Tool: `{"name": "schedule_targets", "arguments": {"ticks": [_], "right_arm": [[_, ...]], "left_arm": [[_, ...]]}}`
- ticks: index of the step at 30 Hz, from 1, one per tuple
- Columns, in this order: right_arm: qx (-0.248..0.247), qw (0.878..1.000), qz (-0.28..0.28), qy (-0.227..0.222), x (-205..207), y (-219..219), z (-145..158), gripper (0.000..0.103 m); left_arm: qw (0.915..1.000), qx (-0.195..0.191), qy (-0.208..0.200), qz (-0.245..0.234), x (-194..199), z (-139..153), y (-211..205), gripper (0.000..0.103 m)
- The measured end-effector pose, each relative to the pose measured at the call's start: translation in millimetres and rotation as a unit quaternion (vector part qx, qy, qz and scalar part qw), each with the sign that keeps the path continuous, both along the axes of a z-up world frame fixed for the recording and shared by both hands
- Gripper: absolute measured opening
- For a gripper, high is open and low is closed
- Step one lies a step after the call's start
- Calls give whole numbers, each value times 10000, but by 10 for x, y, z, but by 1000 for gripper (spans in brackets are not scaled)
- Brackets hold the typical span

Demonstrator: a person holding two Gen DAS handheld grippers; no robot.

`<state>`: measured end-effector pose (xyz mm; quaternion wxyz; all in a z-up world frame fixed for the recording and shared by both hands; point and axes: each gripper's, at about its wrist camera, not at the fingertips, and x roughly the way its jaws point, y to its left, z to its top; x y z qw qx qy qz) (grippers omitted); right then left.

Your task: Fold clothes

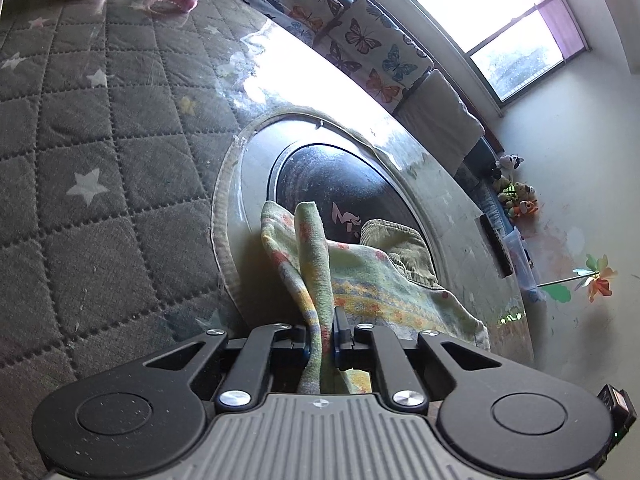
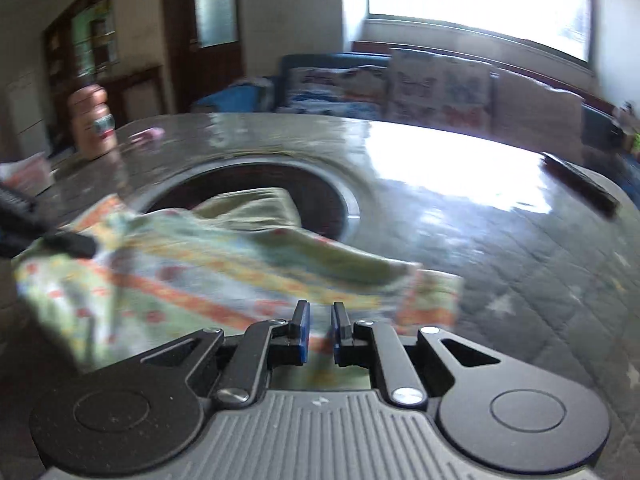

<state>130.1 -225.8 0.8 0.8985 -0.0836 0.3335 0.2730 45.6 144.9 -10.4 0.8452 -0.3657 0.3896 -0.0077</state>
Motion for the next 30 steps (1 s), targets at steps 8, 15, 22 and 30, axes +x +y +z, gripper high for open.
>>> {"name": "schedule_targets", "arguments": {"ticks": [8, 15, 22, 30], "right_arm": [[109, 9970, -746, -162, 149, -345, 21, 39], [540, 9928, -1048, 219, 309, -374, -82, 44], [747, 9917, -1020, 242, 239, -320, -53, 9], [969, 9880, -1189, -157, 63, -534, 215, 7]], "left_arm": [[9997, 247, -36, -44, 30, 34, -33, 11], [9990, 432, -80, -75, 33, 70, -56, 11], [9973, 668, -277, -160, 27, 239, -118, 10], [9902, 1050, -685, -615, 293, 626, -460, 10]]}}
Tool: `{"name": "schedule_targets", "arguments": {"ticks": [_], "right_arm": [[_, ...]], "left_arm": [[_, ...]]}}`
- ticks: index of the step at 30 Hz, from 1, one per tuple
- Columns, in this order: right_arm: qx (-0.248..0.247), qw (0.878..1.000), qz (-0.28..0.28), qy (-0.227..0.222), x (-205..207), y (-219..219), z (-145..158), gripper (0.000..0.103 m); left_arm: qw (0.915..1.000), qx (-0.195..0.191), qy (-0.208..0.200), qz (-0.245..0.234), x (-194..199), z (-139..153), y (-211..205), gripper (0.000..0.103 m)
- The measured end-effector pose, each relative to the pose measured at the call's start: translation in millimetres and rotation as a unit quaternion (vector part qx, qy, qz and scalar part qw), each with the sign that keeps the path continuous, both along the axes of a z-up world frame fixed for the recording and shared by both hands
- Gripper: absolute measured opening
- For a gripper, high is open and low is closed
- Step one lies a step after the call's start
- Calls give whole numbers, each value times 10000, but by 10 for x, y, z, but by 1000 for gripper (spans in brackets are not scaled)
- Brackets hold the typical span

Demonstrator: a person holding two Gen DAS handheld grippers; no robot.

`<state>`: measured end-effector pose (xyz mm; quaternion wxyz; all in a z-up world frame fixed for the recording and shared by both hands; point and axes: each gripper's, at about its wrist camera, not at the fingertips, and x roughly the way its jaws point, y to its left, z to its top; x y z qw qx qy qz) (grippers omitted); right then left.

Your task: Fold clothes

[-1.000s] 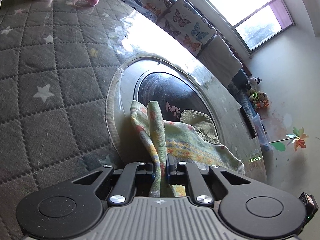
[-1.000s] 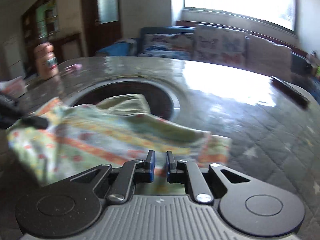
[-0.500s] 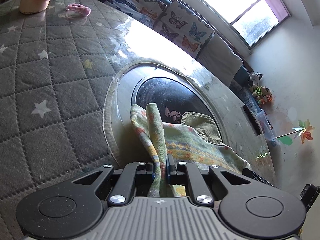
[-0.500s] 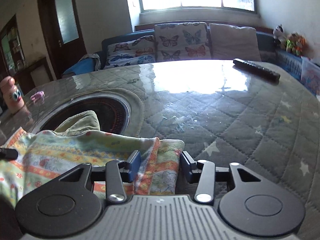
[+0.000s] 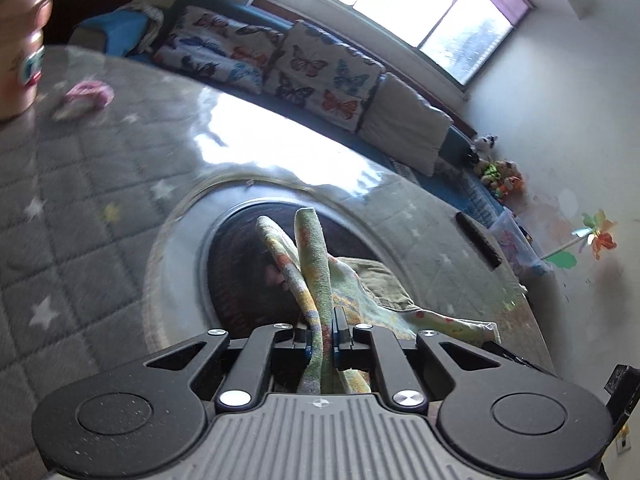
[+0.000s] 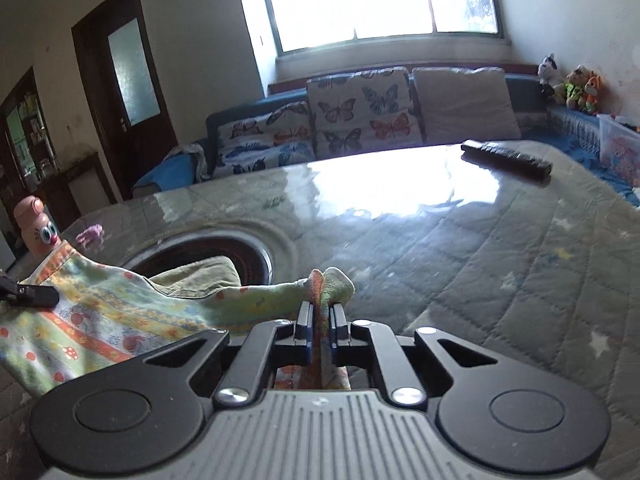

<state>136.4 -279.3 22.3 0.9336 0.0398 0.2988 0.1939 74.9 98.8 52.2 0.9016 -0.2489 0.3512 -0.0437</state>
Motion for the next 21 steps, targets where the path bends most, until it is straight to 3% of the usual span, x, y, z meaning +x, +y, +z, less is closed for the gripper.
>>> {"name": "schedule_targets", "arguments": {"ticks": [6, 14, 21], "right_arm": [[-160, 9980, -545, -279, 18, -459, 223, 7], [-535, 9898, -1250, -433, 278, -1070, 366, 7], [-818, 9798, -1791, -356, 554, -1486, 283, 7]], "left_arm": [[9981, 196, -170, -565, 423, 171, -531, 9], [9914, 312, -221, -1249, 1052, 185, -1311, 9], [9845, 685, -23, -1612, 1405, -50, -1811, 10]]}}
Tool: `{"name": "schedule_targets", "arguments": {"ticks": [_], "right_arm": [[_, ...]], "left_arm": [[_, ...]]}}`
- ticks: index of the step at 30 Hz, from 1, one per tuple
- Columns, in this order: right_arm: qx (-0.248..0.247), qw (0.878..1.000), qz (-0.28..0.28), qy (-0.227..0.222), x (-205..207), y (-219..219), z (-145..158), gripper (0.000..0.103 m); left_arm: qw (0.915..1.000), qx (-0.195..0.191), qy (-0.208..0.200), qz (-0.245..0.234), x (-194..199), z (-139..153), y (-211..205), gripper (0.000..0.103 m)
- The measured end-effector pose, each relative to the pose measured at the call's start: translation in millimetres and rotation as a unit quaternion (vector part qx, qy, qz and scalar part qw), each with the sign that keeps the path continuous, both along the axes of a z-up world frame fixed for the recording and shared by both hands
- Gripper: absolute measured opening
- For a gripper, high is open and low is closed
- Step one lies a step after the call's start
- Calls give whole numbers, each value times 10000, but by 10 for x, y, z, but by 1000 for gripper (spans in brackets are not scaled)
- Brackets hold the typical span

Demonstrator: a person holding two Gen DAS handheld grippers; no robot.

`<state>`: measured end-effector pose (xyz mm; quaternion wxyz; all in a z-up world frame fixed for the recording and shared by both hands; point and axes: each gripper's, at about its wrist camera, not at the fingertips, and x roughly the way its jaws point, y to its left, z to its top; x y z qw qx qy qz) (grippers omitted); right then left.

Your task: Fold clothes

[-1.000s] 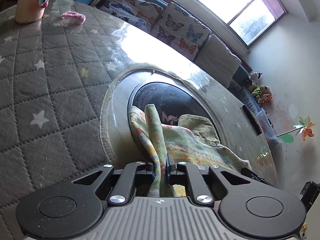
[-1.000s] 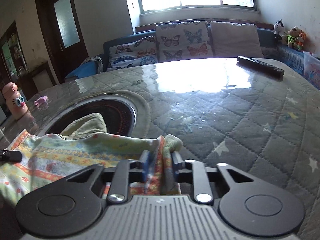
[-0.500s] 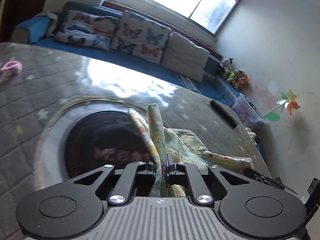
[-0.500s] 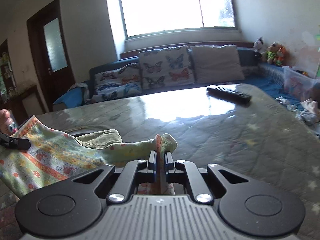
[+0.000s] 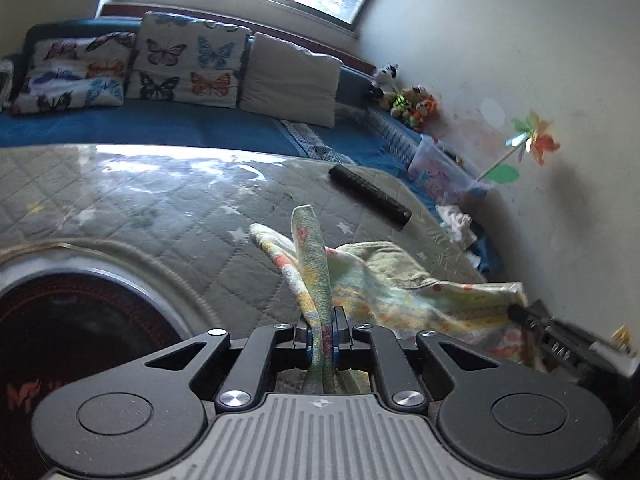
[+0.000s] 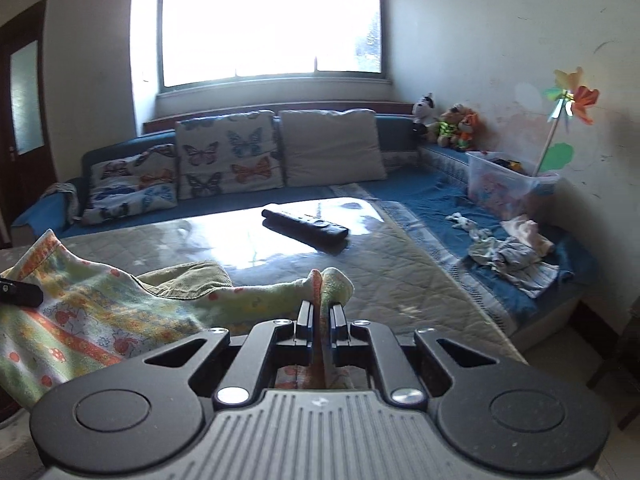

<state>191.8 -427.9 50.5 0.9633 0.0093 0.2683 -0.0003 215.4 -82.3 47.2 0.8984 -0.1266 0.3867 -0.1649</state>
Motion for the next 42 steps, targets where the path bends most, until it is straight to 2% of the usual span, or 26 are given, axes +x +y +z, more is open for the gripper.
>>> {"name": "schedule_targets", "arguments": {"ticks": [6, 9, 12, 14, 19, 26, 30, 35, 42], "right_arm": [[-103, 9983, -313, 471, 166, -161, -420, 8], [-79, 9987, -328, 395, 118, -174, -368, 8], [14, 9993, -139, 344, 113, -130, -278, 10], [137, 9989, 154, 413, 183, -24, -259, 10], [354, 9956, 669, 545, 374, 273, -304, 10], [503, 9941, 694, 659, 623, 432, -453, 10], [428, 9944, 650, 717, 699, 458, -531, 10], [414, 9943, 656, 732, 665, 425, -508, 11], [390, 9916, 986, 740, 345, 476, -355, 17]], "left_arm": [[9978, 582, 280, -120, 68, -273, -167, 18], [9969, 774, 84, -53, 26, -216, -76, 25], [9955, 899, -276, 91, 37, -96, -38, 25], [9957, 845, -376, 48, 95, -44, -69, 23], [9970, 640, -270, -352, 258, -95, -254, 22], [9964, 469, -123, -695, 494, -244, -546, 21], [9959, 550, 20, -720, 634, -378, -653, 21], [9954, 609, 142, -729, 688, -488, -670, 21], [9940, 580, -72, -924, 416, -333, -636, 21]]}}
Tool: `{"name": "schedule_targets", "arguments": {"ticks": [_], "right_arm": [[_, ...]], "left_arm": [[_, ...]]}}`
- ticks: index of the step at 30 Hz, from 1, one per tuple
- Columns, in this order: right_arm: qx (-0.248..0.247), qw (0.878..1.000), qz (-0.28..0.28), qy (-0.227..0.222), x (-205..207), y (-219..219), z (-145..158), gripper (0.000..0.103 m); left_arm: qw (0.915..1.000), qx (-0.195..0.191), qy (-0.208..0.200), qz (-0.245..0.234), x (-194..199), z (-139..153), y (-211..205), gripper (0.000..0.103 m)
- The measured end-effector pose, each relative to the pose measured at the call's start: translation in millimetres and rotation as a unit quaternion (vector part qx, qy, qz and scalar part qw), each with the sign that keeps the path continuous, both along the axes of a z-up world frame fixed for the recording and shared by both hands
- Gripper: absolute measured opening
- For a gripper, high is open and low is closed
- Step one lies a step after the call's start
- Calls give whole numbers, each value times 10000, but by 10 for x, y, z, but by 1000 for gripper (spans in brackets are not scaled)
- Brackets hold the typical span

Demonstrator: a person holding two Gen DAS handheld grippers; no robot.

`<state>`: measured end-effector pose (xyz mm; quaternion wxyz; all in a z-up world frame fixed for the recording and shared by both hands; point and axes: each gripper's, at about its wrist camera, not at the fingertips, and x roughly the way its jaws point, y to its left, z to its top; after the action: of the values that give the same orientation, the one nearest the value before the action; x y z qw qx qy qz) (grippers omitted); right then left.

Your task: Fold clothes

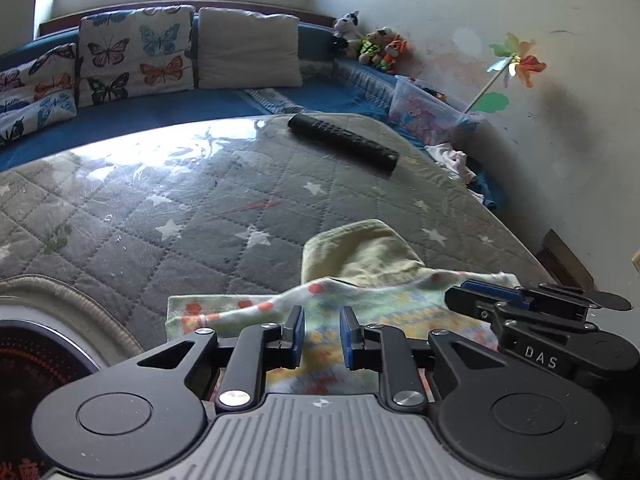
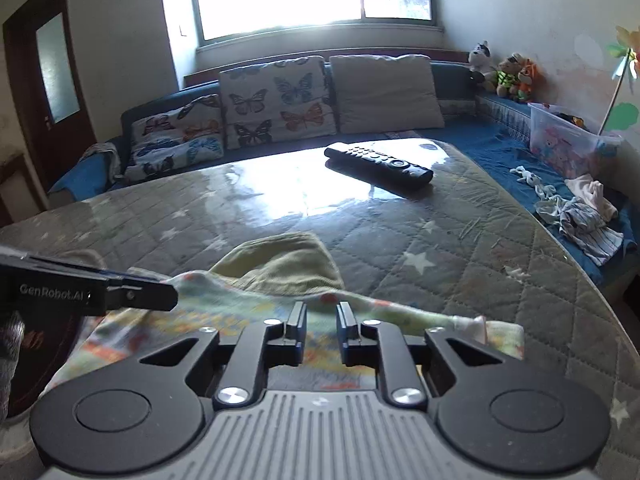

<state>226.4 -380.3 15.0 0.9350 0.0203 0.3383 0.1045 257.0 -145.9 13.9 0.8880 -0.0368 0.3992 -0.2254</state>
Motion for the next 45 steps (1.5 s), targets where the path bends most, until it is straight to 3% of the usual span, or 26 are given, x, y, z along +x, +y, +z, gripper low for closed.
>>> {"name": "schedule_targets", "arguments": {"ticks": [13, 15, 22, 24, 27, 29, 31, 34, 36, 38, 45], "right_arm": [[-260, 9992, 292, -122, -972, 121, -106, 18], [-255, 9994, 202, -102, -1050, 68, -115, 27], [-113, 9994, -274, -180, -1161, -228, -68, 29], [-75, 9987, -471, -168, -1123, -306, -88, 36], [-62, 9981, -603, -60, -1097, -373, -157, 36], [-82, 9981, -606, -89, -1134, -361, -157, 38], [-101, 9981, -593, -163, -1186, -329, -125, 48], [-107, 9985, -506, -186, -1237, -261, -92, 53], [-126, 9987, -468, -181, -1270, -204, -86, 65], [-137, 9986, -459, -214, -1306, -155, -81, 67], [-158, 9983, -495, -255, -1437, -15, -74, 91]], "left_arm": [[9985, 382, -217, -331, -825, -48, 32, 21], [9982, 437, -247, -327, -898, -78, 65, 21], [9991, 355, -211, -91, -1009, -111, 210, 21], [9992, 351, -197, -45, -1033, -112, 225, 21], [9991, 359, -210, 8, -1094, -86, 256, 23], [9990, 368, -237, 59, -1147, -59, 287, 36], [9985, 413, -338, 128, -1216, -32, 320, 47], [9977, 475, -447, 200, -1318, -5, 364, 55], [9974, 490, -471, 257, -1382, 2, 398, 61], [9967, 530, -517, 325, -1451, 6, 434, 72], [9947, 568, -687, 520, -1696, 27, 554, 93]]}}
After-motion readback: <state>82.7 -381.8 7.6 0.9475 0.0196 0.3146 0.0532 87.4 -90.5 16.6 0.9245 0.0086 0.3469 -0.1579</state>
